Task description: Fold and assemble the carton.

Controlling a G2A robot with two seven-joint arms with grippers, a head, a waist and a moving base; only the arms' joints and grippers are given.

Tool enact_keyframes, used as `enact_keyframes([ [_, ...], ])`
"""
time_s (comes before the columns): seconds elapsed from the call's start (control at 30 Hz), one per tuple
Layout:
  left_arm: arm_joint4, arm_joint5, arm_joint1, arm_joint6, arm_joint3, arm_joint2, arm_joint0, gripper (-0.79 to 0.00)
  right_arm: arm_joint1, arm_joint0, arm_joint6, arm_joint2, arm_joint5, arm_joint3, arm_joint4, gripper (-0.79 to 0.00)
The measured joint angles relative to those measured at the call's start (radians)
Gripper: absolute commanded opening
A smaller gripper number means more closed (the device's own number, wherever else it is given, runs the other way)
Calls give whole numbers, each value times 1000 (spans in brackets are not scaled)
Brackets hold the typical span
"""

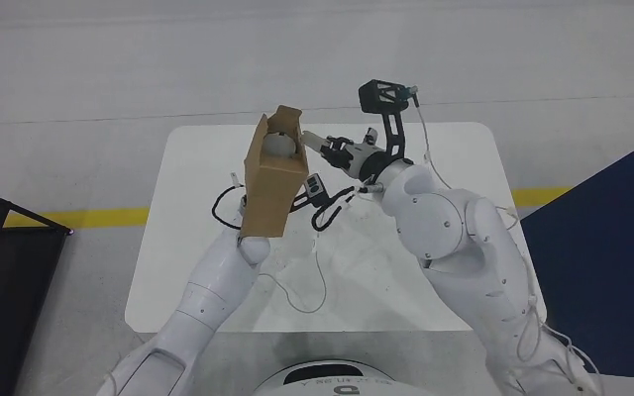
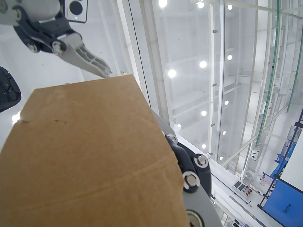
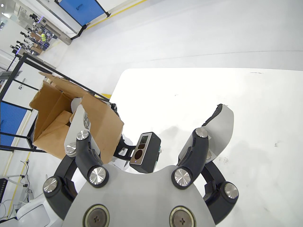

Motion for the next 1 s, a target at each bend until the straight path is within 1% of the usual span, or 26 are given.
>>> enact_keyframes([
  [0.27,28,28,-23,28,-1,-42,16,-785,-4,5,27,-34,10,11,-48,0],
  [0.37,37,37,-31,37,-1,-59,22,-785,-4,-10,11,-25,13,-25,-59,0],
  [0.5,56,47,-40,47,0,-77,28,-785,0,-53,-34,-3,-28,-109,-73,0],
  [0.6,81,53,-47,53,3,-87,31,-785,6,-75,-49,3,-75,-165,-128,0],
  [0.67,108,53,-51,53,5,-92,32,-785,9,-76,-38,-2,-102,-194,-176,0],
  [0.77,144,46,-56,46,8,-95,34,-785,9,-51,15,-26,-122,-201,-248,0],
  [0.87,173,38,-61,38,12,-95,34,-785,3,5,78,-64,-112,-174,-334,0],
  [1.0,193,34,-64,34,13,-97,32,-785,-12,67,120,-100,-84,-157,-358,0],
])
